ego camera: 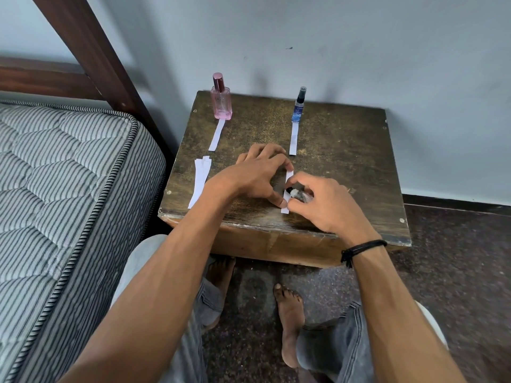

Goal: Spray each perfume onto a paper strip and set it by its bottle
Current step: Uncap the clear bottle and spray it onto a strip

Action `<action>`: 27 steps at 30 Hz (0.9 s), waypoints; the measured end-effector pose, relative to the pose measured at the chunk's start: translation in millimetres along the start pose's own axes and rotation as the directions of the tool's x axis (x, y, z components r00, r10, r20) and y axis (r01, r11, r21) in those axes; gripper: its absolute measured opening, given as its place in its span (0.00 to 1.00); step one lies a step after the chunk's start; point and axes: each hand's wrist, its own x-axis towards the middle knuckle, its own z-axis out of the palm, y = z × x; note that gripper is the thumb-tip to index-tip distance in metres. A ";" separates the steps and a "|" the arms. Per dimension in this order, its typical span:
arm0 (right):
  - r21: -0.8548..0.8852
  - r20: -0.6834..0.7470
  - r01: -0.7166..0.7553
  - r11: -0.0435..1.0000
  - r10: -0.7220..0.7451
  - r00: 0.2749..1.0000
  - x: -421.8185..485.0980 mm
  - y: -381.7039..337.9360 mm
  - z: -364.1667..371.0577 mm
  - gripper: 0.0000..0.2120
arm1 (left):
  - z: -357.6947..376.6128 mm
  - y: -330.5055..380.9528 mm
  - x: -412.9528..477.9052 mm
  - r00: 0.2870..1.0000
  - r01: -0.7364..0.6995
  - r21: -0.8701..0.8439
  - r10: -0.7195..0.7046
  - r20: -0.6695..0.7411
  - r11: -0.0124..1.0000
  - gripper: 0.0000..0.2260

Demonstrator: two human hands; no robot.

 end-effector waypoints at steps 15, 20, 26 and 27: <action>0.447 -0.064 -0.110 0.888 0.154 0.986 6.1 8.8 -13.0 0.11 | -23.4 -3.0 -6.9 0.994 -0.008 -0.137 -0.007 -0.110 0.991 0.23; 0.567 -0.100 -0.108 0.817 0.198 0.975 11.3 11.6 -10.4 0.17 | -26.4 -7.4 -8.6 0.976 0.055 -0.256 -0.106 -0.188 0.965 0.13; 0.581 -0.104 -0.135 0.803 0.237 0.966 14.5 13.9 -9.1 0.16 | -22.4 1.7 -7.3 0.970 0.082 -0.262 -0.138 -0.202 0.962 0.12; 0.591 -0.108 -0.133 0.795 0.242 0.964 14.5 14.7 -8.8 0.15 | -22.5 1.8 -7.0 0.966 0.089 -0.278 -0.151 -0.210 0.956 0.12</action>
